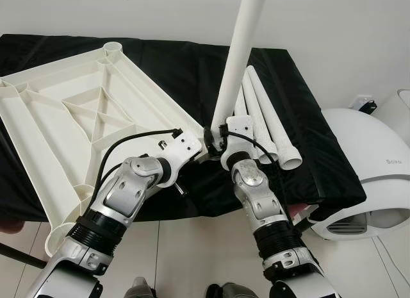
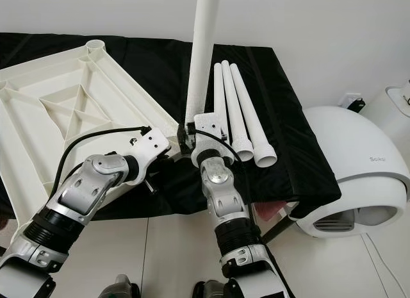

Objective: Building children table

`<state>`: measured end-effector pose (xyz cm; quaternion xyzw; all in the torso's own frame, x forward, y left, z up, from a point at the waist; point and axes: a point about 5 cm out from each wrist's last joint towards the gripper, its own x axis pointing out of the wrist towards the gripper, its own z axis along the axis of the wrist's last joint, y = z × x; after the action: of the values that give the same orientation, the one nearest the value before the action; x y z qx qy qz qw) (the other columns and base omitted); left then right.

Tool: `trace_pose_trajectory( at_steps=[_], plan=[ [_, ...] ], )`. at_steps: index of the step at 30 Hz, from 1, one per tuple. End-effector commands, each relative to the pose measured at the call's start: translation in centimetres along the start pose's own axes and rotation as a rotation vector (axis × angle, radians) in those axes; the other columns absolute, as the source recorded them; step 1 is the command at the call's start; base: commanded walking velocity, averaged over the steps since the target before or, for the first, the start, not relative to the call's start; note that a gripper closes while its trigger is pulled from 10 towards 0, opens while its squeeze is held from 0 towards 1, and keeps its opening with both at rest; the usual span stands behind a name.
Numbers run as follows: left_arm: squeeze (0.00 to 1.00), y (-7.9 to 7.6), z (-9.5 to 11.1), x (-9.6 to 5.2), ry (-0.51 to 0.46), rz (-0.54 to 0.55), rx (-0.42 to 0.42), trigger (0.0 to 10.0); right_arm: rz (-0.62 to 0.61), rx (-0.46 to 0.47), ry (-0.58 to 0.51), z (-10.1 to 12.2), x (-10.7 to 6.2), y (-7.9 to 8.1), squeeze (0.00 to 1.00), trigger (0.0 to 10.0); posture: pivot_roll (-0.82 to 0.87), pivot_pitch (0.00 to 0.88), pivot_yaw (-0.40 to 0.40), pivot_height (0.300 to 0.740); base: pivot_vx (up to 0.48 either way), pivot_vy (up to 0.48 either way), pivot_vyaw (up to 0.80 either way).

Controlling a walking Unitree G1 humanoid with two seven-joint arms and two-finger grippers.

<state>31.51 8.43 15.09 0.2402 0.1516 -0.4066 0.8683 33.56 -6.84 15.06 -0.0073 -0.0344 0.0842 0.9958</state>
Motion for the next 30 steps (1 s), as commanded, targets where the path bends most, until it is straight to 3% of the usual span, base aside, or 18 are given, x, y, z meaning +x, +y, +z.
trace_pose_trajectory(
  at_steps=[1, 21, 22, 25, 26, 28, 30],
  plan=[
    [0.00, -0.2, 0.7, 0.0, -0.024, -0.029, 0.032, 10.0, 0.007, 0.041, 0.072, -1.8, -0.7, -0.1, 1.00, 10.0, 0.02, 0.058, -0.065, 0.740, 0.000, 0.000, 0.00],
    [0.00, 0.0, 0.7, 0.0, -0.023, -0.028, 0.038, 10.0, 0.108, 0.041, -0.023, -0.6, -0.8, -2.3, 1.00, 10.0, 0.01, 0.045, -0.063, 0.740, 0.000, 0.000, 0.00],
    [0.00, 0.0, 0.7, 0.0, -0.023, -0.028, 0.040, 10.0, 0.116, 0.042, -0.029, -0.5, -0.8, -2.4, 0.90, 10.0, 0.01, 0.042, -0.062, 0.740, 0.000, 0.000, 0.00],
    [0.00, 0.0, 0.7, 0.0, -0.022, -0.028, 0.041, 10.0, 0.122, 0.041, -0.033, -0.4, -0.7, -2.5, 0.90, 10.0, 0.01, 0.041, -0.062, 0.740, 0.000, 0.000, 0.00],
    [0.00, 0.1, 0.7, 0.0, -0.021, -0.028, 0.044, 10.0, 0.154, 0.037, -0.047, -0.2, -0.6, -3.1, 0.00, 10.0, 0.01, 0.040, -0.056, 0.740, 0.000, 0.000, 0.00],
    [0.00, 0.2, 0.6, -0.1, -0.019, -0.027, 0.050, 10.0, 0.212, 0.035, -0.072, 0.4, -0.5, -4.1, 0.00, 10.0, 0.01, 0.043, -0.054, 0.740, 0.000, 0.000, 0.00],
    [0.00, 0.2, 0.6, -0.1, -0.019, -0.027, 0.050, 10.0, 0.212, 0.035, -0.072, 0.4, -0.5, -4.1, 0.00, 10.0, 0.01, 0.043, -0.054, 0.740, 0.000, 0.000, 0.00]
  ],
)
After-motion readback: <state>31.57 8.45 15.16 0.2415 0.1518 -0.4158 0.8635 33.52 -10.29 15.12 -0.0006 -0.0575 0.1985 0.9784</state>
